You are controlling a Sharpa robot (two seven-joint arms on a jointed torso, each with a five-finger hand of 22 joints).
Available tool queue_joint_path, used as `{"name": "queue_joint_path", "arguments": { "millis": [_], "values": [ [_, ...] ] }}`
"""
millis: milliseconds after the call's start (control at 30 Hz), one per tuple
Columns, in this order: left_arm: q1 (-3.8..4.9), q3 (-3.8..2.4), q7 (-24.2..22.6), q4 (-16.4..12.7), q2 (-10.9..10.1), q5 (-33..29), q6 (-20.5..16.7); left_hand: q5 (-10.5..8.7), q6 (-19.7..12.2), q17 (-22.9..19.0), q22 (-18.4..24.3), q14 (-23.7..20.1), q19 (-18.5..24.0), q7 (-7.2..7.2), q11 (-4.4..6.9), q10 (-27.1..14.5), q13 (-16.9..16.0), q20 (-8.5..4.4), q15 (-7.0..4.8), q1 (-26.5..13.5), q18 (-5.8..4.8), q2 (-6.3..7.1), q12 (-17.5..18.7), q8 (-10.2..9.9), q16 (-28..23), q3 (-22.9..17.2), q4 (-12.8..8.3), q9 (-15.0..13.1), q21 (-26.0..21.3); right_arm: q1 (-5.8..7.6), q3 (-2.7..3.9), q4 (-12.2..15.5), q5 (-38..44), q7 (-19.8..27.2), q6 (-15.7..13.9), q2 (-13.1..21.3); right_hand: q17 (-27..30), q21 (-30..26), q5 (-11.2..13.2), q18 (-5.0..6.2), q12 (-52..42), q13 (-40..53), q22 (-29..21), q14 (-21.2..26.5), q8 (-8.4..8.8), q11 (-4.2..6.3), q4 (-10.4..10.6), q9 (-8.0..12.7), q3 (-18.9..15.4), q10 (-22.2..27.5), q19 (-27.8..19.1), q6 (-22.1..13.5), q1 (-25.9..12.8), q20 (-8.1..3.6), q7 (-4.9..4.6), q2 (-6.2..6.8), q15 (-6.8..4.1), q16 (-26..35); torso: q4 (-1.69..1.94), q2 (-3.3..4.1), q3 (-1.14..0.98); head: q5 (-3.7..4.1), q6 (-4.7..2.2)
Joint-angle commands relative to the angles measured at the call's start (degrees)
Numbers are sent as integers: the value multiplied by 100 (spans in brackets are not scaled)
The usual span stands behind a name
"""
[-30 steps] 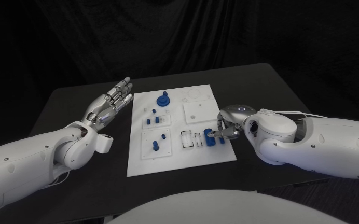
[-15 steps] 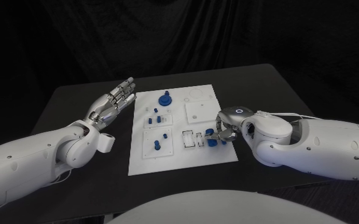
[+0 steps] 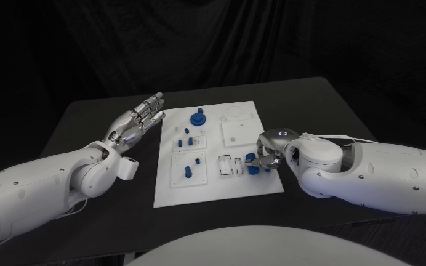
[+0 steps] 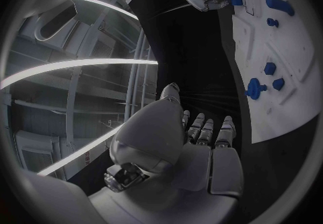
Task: Assemble the parts on the task board
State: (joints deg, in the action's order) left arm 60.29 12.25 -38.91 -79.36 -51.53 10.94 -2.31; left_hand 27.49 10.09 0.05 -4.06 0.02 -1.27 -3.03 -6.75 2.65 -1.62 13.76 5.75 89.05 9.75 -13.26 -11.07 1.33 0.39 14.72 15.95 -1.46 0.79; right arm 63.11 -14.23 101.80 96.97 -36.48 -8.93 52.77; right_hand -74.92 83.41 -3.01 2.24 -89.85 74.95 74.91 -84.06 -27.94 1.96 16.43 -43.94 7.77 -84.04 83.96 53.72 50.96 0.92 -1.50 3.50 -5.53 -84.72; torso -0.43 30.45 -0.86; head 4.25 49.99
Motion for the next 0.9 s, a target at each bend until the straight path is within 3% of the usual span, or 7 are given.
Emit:
{"name": "queue_joint_path", "arguments": {
  "millis": [33,267,467,900],
  "values": [
    [-8,-6,-523,-16,14,3,124,49,6,-5,-16,-2,-20,55,-44,-3,-7,57,50,55,58,5,-40,34,-39,-47,0,-7,38,-21,2,-55,53,-39,137,-41,-215,-32,-18,-46,-15,1505,1273,-372,53,21,6,-12,66,-596,322,-25,104,-33,-38,-19,-18,25,1,-2,0,-11,1],
    [-14,-6,-507,1,29,3,155,144,51,-5,-22,-2,-27,95,-67,1,-8,83,70,103,58,18,-50,44,-39,-77,-25,-13,42,-51,3,-167,53,59,151,-142,-196,-35,-218,-44,-15,1505,1271,-371,161,-3,-42,-45,136,-596,316,-44,323,-11,-63,-88,4,30,-5,-4,-4,-24,1],
    [-20,-6,-491,10,34,3,171,189,95,-5,-22,-2,-30,129,-76,4,-9,91,77,124,58,27,-55,54,-39,-92,-38,-19,44,-67,3,-210,53,141,50,-213,-183,-34,-618,-44,-15,1505,1271,-369,307,-31,-92,-61,160,-596,311,-65,508,13,-94,-101,28,31,5,-3,3,-39,1],
    [-57,-5,-466,39,52,3,213,249,121,-5,-29,-2,-36,171,-93,7,-10,103,90,158,58,39,-65,62,-39,-114,-64,-22,48,-119,4,-346,52,248,158,-372,-176,-39,-905,-43,-15,1505,1268,-367,521,-78,-178,-32,166,-596,304,-143,671,46,-150,-72,65,27,0,-1,0,-63,1]
  ]
}}
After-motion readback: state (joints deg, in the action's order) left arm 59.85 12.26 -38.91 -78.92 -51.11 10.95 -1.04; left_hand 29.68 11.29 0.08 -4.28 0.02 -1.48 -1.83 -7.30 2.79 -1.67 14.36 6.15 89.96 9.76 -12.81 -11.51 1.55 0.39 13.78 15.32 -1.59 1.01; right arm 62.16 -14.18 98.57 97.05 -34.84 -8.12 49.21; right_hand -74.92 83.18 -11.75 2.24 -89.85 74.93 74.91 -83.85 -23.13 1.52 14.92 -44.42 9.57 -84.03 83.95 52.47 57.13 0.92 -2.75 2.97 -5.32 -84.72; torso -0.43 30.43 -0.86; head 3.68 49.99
